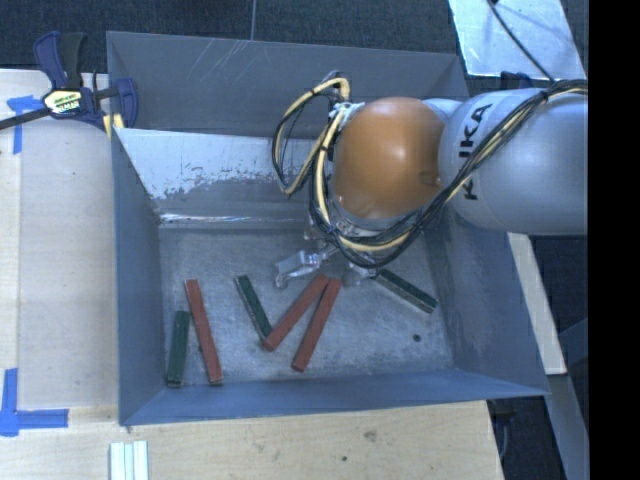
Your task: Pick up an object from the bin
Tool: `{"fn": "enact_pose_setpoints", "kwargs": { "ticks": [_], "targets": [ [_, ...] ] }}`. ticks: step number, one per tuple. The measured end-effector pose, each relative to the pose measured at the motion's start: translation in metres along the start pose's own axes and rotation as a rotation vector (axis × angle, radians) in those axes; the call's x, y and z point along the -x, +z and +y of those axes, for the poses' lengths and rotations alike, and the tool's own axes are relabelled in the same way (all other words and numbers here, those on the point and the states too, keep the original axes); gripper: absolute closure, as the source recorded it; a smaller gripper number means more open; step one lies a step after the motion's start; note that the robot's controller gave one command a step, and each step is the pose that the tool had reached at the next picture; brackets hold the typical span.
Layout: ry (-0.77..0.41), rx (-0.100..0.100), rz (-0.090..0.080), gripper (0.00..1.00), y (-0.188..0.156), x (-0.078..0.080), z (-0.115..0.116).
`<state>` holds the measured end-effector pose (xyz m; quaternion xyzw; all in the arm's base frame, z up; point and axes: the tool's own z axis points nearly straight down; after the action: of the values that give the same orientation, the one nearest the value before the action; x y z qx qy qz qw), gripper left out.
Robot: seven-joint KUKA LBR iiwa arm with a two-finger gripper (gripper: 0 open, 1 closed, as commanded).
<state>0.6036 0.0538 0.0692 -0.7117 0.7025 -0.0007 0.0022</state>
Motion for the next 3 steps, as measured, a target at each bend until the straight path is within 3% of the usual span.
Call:
{"fn": "enact_pose_setpoints", "kwargs": {
  "ticks": [1,2,3],
  "targets": [
    [-0.001,0.002,-0.001,1.00,-0.002,0.001,0.001],
    [-0.031,0.000,0.000,1.00,-0.020,0.001,0.006],
    [0.013,-0.001,0.001,1.00,-0.036,-0.027,-0.002]
  ]
}}
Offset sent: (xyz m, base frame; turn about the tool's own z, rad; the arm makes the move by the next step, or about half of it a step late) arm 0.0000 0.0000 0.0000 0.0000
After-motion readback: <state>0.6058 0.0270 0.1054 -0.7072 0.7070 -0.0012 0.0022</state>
